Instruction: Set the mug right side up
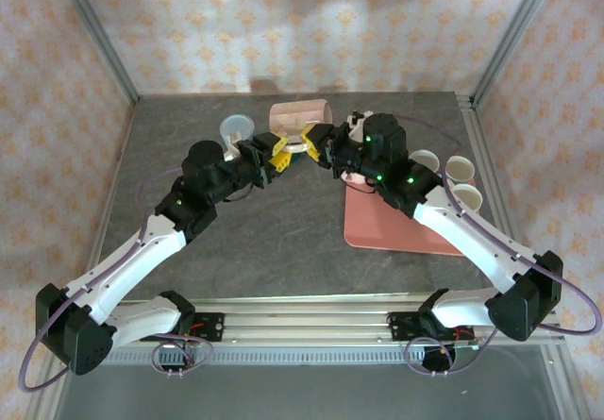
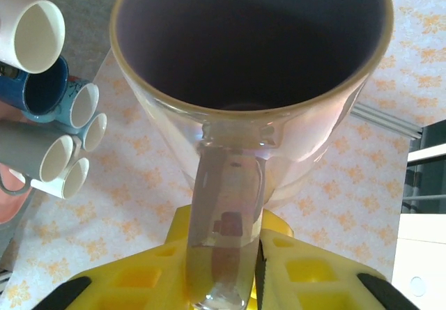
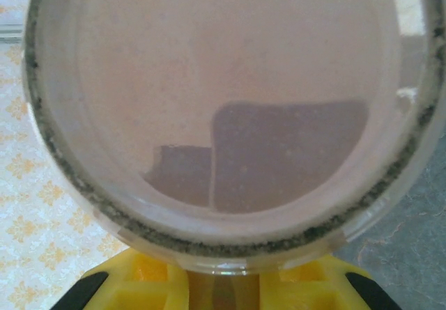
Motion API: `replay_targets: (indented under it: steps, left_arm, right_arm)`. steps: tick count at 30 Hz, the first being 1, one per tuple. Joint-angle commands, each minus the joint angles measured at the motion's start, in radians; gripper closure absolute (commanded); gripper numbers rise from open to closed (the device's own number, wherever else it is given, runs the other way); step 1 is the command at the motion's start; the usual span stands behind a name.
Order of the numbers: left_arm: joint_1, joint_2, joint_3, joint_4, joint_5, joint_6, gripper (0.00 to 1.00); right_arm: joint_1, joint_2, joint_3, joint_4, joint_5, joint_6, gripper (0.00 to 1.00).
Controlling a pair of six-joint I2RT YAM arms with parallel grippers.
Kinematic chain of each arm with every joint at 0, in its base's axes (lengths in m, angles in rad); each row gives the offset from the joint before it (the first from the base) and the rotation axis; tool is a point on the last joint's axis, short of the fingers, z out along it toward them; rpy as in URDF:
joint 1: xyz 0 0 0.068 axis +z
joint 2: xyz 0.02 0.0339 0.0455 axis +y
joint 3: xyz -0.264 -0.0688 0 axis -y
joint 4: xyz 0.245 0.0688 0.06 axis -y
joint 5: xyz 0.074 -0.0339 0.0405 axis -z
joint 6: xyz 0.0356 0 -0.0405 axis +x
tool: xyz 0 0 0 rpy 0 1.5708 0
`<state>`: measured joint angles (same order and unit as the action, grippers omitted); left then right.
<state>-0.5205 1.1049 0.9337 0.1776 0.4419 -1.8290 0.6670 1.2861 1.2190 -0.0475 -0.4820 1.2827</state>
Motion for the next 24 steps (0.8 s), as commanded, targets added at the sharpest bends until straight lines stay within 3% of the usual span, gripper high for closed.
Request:
replay_targets:
  steps: [1, 9, 24]
  left_arm:
    - [-0.012, 0.007, 0.001, 0.067, -0.037, 0.004, 0.75]
    - [-0.019, 0.014, -0.010, 0.079, -0.052, 0.007, 0.83]
    - [-0.021, 0.048, -0.007, 0.095, -0.049, -0.003, 0.71]
  right_arm:
    - [0.006, -0.059, 0.023, 0.165, -0.005, 0.007, 1.00]
    - [0.011, -0.060, 0.003, 0.197, -0.013, 0.043, 1.00]
    - [0.019, -0.056, 0.001, 0.199, -0.008, 0.050, 1.00]
